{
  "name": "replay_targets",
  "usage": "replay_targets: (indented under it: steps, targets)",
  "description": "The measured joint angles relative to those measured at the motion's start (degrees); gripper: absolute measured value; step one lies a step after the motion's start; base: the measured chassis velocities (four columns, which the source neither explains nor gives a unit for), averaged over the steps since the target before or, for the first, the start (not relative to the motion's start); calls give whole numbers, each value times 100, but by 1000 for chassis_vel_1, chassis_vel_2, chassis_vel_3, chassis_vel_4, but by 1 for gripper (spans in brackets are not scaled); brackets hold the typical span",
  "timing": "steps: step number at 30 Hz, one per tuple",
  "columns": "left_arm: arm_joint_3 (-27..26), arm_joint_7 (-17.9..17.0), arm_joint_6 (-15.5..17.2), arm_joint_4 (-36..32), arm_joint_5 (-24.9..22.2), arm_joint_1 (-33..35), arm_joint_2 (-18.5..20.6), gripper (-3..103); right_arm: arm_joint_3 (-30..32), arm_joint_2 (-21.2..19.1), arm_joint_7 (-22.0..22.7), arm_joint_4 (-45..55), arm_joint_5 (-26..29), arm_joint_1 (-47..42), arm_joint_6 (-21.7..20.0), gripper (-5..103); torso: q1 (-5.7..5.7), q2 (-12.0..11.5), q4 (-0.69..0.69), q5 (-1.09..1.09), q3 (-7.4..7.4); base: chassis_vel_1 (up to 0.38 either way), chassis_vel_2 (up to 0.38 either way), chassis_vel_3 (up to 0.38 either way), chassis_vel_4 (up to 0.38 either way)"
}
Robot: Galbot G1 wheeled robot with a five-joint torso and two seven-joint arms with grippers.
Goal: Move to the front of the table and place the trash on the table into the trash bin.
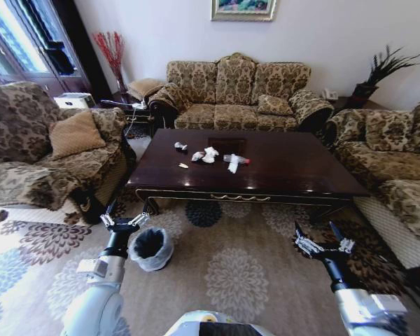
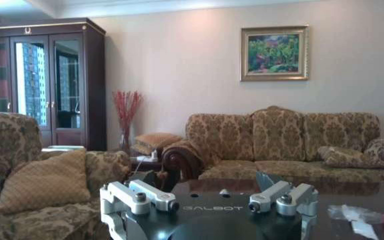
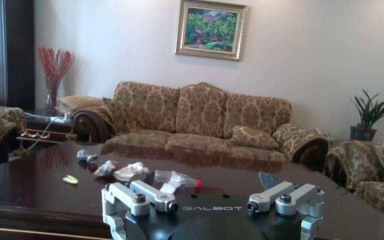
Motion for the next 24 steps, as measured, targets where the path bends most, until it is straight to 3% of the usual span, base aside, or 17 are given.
replay_targets:
  steps: [10,16,24]
  targets:
    - [33,0,-19,228,4,-83,22,100,-8,13,20,-30,-30,69,18,100,0,0,0,-8,0,234,203,-207,-216]
    - [48,18,-36,360,4,-117,58,100,-2,28,65,-39,-22,102,-16,100,1,0,0,5,1,-13,-24,25,12]
    - [64,91,-6,413,-12,-128,98,100,-4,78,23,-56,95,91,-42,100,1,0,0,-7,0,-22,-26,15,10]
